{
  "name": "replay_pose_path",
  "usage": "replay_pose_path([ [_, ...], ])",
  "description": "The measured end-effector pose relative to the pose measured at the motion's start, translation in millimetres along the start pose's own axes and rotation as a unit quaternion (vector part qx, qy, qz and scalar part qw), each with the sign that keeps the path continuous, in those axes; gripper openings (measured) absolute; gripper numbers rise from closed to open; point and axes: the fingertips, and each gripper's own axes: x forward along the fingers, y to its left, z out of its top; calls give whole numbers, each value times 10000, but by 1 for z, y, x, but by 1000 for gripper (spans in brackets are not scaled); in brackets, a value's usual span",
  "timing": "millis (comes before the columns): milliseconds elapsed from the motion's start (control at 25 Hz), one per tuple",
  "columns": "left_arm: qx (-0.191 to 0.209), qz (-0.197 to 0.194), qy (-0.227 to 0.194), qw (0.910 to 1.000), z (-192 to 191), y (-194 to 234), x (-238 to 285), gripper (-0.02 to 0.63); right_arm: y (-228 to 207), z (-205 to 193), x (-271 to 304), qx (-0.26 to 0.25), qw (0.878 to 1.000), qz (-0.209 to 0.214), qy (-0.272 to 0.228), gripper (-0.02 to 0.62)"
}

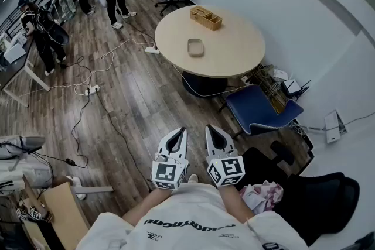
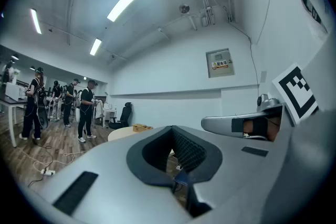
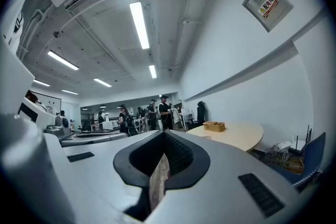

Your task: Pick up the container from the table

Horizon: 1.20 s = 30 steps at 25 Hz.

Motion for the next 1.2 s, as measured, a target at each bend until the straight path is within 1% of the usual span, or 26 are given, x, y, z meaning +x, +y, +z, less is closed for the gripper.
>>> replay_pose_path([
  [240, 117, 91, 3, 9999, 2, -5, 13, 15, -16, 9, 4, -27, 9999, -4, -113, 32],
  [400, 70, 159, 18, 9998, 1, -7, 18, 15, -21, 6, 5, 90, 9998, 125, -123, 32],
  [640, 23, 212, 145, 9997, -11, -14, 23, 15, -40, -2, 2, 203, 9997, 64, -86, 32],
  [880, -150, 181, 322, 9992, -34, -15, 37, 15, -48, -20, 12, 254, 9994, 160, 160, 32],
  [1040, -231, 133, 364, 9990, -45, -2, 62, 15, -63, -28, 34, 230, 9994, 85, 232, 32],
  [1200, -285, 101, 351, 9989, -52, 20, 101, 15, -85, -28, 73, 197, 9995, 12, 246, 32],
])
